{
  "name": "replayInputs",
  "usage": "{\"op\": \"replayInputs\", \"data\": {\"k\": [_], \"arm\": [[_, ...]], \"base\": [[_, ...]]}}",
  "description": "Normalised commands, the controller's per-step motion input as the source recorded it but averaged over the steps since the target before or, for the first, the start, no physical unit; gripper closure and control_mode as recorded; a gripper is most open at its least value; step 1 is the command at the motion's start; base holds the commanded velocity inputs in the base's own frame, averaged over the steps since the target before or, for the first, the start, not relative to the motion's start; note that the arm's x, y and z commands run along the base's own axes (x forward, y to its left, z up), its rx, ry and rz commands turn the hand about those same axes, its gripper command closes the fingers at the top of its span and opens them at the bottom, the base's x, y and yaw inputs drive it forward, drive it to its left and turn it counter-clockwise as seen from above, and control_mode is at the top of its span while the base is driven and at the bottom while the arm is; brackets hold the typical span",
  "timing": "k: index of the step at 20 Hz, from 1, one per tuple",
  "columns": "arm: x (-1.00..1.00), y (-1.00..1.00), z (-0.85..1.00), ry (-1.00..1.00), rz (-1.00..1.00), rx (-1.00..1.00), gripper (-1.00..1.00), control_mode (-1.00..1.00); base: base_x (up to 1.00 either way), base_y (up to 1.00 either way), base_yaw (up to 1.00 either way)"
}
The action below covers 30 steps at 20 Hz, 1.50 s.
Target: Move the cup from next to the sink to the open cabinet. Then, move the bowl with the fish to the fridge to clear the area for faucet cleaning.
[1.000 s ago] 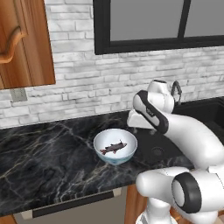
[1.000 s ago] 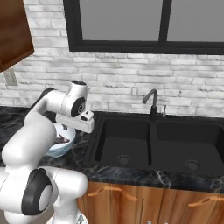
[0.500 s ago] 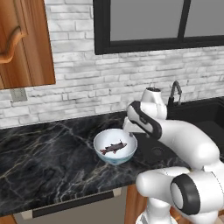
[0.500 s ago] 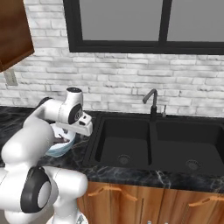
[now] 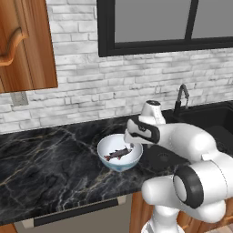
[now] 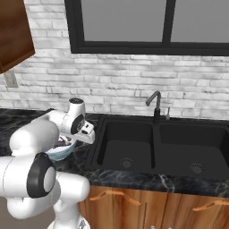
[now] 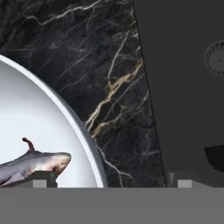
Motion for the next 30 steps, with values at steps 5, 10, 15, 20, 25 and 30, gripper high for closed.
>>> {"op": "replayInputs", "data": {"k": [5, 10, 15, 20, 25, 30], "arm": [[0.04, 0.07, -0.2, 0.0, 0.0, 0.0, 1.0, -1.0], [0.0, 0.0, 0.0, 0.0, 0.0, 0.0, 1.0, -1.0], [-0.22, 0.0, 0.47, -0.08, -0.01, 0.08, 1.0, -1.0], [-0.55, 0.0, 1.0, -0.16, -0.02, 0.16, 1.0, -1.0], [-0.83, 0.05, 1.0, -0.19, 0.0, 0.18, 1.0, -1.0], [-0.56, 0.04, 0.49, -0.11, 0.05, 0.09, 1.0, 1.0]], "base": [[0.0, 0.0, 0.0], [0.0, 0.0, 0.0], [0.0, 0.0, 0.0], [0.0, 0.0, 0.0], [0.0, 0.0, 0.0], [-0.38, 0.11, 0.22]]}}
